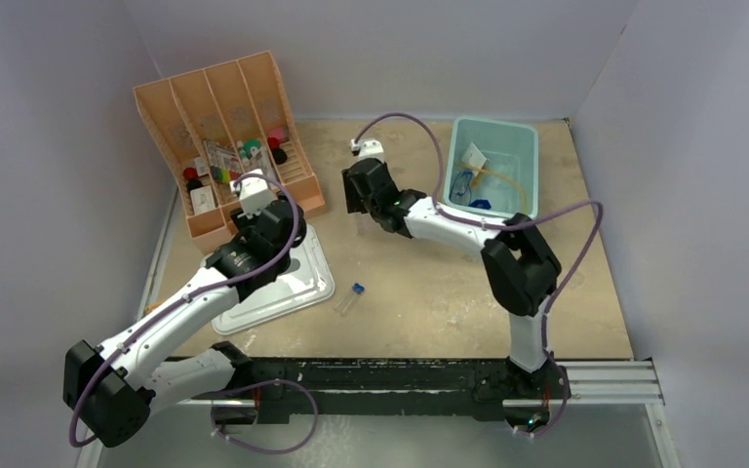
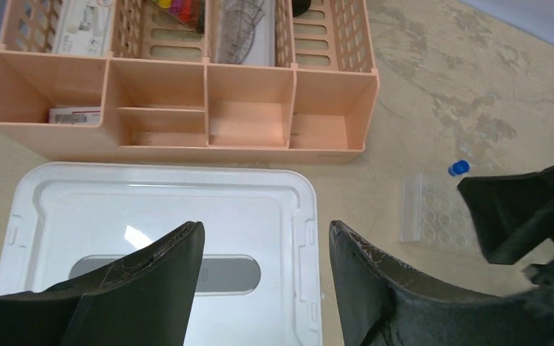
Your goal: Organize the chemistry lab equipment
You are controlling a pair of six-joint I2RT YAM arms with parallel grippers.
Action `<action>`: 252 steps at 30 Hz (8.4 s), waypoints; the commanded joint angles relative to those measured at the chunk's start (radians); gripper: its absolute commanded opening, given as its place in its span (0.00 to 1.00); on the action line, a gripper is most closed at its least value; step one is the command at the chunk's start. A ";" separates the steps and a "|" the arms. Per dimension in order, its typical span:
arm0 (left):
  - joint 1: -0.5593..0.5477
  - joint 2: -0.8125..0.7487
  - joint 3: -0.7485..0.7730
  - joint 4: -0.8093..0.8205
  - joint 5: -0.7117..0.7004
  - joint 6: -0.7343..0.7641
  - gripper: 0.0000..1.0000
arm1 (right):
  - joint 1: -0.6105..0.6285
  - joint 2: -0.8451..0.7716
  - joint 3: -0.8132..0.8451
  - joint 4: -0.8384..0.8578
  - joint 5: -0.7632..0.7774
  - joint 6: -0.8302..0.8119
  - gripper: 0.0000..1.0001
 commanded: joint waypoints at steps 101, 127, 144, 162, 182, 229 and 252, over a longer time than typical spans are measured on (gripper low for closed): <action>-0.321 0.187 0.094 0.230 0.638 0.472 0.00 | -0.344 -0.377 -0.347 -0.105 -1.420 0.260 0.35; -0.081 0.135 0.123 0.216 0.321 0.275 0.48 | -0.186 -0.409 -0.210 -0.057 -0.318 -0.033 0.11; -0.045 -0.209 0.022 0.281 0.041 0.352 0.52 | 0.000 -0.152 -0.046 0.032 -0.003 -0.140 0.11; -0.046 -0.209 -0.006 0.283 0.096 0.365 0.53 | 0.044 -0.068 -0.026 0.093 0.049 -0.118 0.10; -0.045 -0.187 -0.009 0.278 0.106 0.362 0.53 | 0.042 -0.017 -0.032 0.078 0.021 -0.100 0.14; -0.045 -0.138 -0.001 0.271 0.098 0.365 0.53 | 0.013 0.030 0.109 -0.105 -0.089 -0.047 0.49; -0.045 -0.138 -0.001 0.269 0.097 0.364 0.53 | 0.009 -0.005 0.095 -0.073 -0.094 -0.135 0.46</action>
